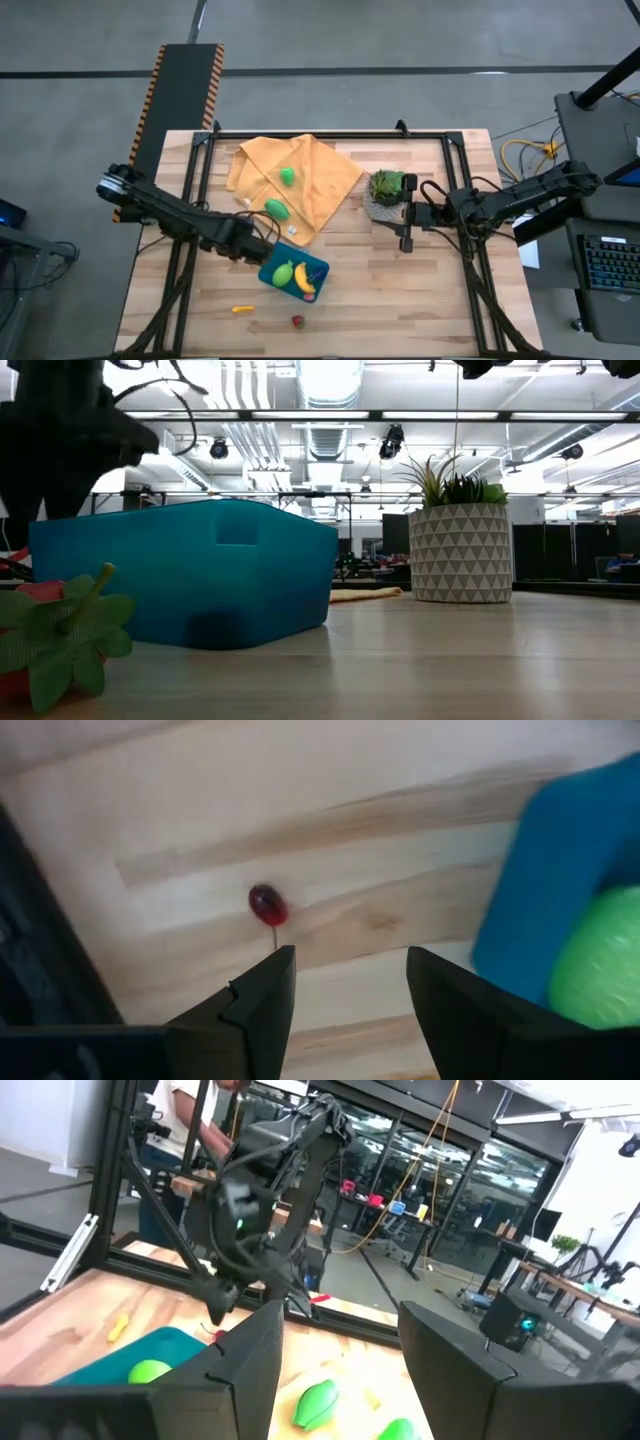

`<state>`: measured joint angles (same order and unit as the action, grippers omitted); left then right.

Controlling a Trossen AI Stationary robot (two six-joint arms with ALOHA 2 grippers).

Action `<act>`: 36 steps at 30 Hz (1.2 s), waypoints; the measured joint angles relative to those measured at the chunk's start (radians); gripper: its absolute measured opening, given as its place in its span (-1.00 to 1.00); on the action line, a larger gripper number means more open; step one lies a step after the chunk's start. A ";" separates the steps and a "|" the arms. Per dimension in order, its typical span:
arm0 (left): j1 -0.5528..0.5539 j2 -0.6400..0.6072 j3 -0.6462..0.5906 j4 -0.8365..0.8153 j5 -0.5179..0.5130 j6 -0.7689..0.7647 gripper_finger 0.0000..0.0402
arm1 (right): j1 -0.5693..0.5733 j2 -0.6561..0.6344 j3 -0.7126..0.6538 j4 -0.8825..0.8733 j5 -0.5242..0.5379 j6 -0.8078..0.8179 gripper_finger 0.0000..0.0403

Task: Pick and placing Produce into tupperware
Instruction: Put the cherry into the blue bin

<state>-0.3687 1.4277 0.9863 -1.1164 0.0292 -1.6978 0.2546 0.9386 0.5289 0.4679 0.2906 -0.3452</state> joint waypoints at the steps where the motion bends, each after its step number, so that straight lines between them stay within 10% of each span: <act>1: 0.000 0.016 0.000 0.000 0.024 -0.017 -0.11 | 0.000 0.000 0.000 0.000 0.000 0.009 -0.05; 36: -0.009 0.216 -0.063 -0.020 0.021 -0.201 -0.11 | 0.000 0.000 0.000 -0.021 -0.002 0.056 -0.05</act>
<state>-0.3780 1.6441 0.9236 -1.1369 0.0500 -1.8993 0.2546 0.9386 0.5293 0.4469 0.2886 -0.2891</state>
